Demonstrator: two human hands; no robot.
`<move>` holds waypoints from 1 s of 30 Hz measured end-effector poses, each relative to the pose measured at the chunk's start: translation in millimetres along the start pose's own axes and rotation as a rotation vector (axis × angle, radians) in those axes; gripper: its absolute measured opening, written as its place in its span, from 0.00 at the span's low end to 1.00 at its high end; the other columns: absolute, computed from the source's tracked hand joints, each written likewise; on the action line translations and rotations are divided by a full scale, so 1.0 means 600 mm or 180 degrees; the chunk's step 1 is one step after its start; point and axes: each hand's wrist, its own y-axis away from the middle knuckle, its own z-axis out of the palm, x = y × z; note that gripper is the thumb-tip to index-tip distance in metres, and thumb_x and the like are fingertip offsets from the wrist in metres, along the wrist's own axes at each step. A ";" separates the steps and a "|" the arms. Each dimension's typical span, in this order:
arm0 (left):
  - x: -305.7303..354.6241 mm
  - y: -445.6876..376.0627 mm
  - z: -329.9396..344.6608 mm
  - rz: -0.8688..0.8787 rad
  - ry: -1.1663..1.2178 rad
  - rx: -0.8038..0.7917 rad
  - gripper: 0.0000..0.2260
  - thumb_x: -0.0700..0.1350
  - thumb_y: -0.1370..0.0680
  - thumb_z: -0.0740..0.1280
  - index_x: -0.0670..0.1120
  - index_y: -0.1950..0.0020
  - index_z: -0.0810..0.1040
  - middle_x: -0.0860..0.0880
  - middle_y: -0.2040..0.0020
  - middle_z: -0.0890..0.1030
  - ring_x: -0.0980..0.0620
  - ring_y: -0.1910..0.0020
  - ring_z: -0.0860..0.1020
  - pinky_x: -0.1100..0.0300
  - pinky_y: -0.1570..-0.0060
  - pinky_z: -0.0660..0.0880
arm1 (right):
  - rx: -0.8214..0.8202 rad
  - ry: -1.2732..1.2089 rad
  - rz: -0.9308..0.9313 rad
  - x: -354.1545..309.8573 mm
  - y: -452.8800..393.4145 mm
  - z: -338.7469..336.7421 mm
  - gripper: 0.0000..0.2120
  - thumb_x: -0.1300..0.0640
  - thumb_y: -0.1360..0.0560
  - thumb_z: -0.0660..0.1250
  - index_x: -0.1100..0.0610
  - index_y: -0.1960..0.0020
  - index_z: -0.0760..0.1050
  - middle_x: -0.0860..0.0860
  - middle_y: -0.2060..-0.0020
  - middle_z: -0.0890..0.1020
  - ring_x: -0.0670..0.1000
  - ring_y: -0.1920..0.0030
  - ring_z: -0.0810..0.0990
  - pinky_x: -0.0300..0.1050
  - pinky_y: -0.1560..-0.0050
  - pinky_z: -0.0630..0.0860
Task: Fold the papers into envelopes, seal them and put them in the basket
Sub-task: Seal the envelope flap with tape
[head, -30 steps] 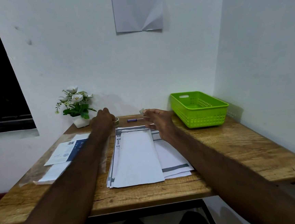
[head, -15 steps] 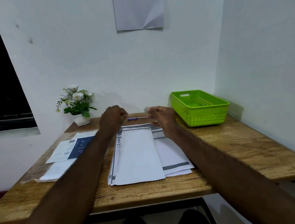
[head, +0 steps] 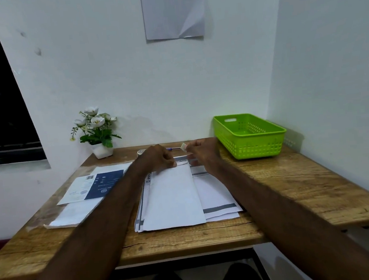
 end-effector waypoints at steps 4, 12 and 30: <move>0.007 -0.005 -0.003 -0.0039 -0.0077 -0.0112 0.05 0.47 0.26 0.77 0.46 0.58 0.86 0.45 0.56 0.87 0.54 0.58 0.80 0.56 0.53 0.78 | 0.0030 0.0148 0.0059 0.005 0.004 0.005 0.10 0.56 0.28 0.79 0.55 0.64 0.81 0.54 0.65 0.85 0.53 0.68 0.85 0.49 0.68 0.82; 0.002 -0.014 -0.008 -0.0192 -0.0140 -0.0406 0.11 0.50 0.24 0.76 0.41 0.56 0.86 0.50 0.64 0.79 0.55 0.65 0.73 0.62 0.65 0.68 | 0.0351 0.1049 -0.0143 0.020 0.016 0.028 0.13 0.54 0.26 0.77 0.56 0.67 0.81 0.56 0.68 0.86 0.56 0.64 0.87 0.58 0.58 0.85; 0.039 -0.014 0.015 -0.0169 -0.0659 0.0400 0.06 0.47 0.26 0.70 0.52 0.59 0.74 0.50 0.53 0.80 0.46 0.48 0.79 0.57 0.57 0.68 | 0.0175 0.0065 0.0092 0.002 0.029 0.025 0.07 0.61 0.26 0.76 0.59 0.62 0.82 0.58 0.62 0.87 0.58 0.62 0.88 0.57 0.63 0.85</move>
